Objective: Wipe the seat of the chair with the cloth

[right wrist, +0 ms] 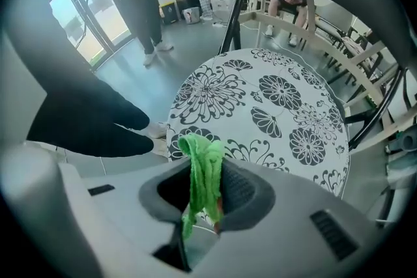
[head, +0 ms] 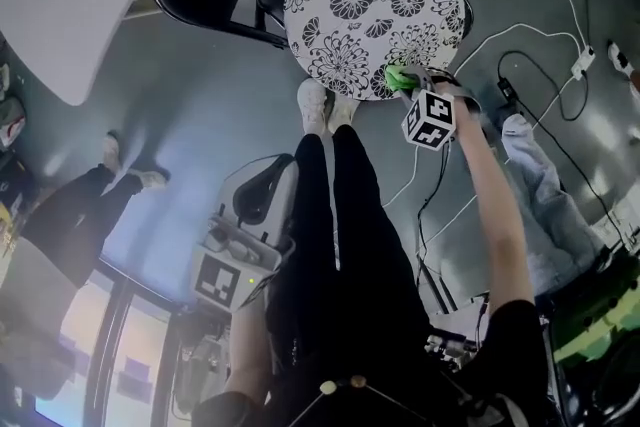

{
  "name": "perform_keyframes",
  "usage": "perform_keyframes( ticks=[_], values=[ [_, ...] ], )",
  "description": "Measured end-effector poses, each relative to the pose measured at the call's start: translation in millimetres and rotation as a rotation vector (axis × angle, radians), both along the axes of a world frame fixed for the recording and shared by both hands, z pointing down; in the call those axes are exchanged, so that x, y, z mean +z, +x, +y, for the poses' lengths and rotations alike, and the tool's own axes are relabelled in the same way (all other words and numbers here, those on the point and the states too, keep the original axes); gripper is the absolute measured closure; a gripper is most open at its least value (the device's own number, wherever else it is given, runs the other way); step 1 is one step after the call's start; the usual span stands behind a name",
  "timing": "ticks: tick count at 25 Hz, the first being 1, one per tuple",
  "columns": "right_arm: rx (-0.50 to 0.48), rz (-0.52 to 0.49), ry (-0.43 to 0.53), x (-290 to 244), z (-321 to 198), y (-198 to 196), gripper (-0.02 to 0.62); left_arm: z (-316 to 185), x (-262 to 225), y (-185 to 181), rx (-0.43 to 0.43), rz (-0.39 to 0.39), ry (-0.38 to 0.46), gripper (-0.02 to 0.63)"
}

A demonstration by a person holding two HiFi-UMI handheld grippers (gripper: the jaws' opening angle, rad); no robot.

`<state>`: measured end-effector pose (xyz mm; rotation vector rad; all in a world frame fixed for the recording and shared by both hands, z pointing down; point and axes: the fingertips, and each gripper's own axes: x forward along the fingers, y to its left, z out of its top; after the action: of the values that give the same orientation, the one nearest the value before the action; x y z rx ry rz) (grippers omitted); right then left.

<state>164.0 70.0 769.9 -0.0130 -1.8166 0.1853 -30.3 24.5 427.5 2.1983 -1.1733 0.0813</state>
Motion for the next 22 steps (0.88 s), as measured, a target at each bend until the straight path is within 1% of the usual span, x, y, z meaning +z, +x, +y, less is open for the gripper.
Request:
perform_keyframes(
  ticks=[5,9,11,13,15,17,20,22],
  values=[
    [0.001,-0.007,-0.028,-3,15,-1,0.500,5,0,3,0.005,0.004,-0.010,0.601],
    [0.002,-0.002,-0.048,1,28,0,0.500,2,-2,4,0.002,0.014,-0.001,0.601],
    [0.023,-0.005,-0.046,0,30,0,0.500,2,-2,3,0.002,0.008,0.002,0.601],
    [0.066,-0.018,-0.034,-5,25,-2,0.500,3,-1,2,0.005,-0.004,0.001,0.601],
    [0.146,-0.054,-0.017,-19,14,-7,0.500,2,-5,2,0.006,-0.008,0.009,0.601],
    [0.259,-0.116,0.009,-42,-2,-14,0.500,-2,-13,3,0.008,-0.005,0.029,0.601],
    [0.458,-0.246,0.072,-90,-35,-26,0.500,-11,-27,5,0.016,-0.018,0.063,0.601],
    [0.577,-0.343,0.132,-131,-58,-33,0.500,-20,-40,7,0.016,-0.021,0.093,0.601]
  ],
)
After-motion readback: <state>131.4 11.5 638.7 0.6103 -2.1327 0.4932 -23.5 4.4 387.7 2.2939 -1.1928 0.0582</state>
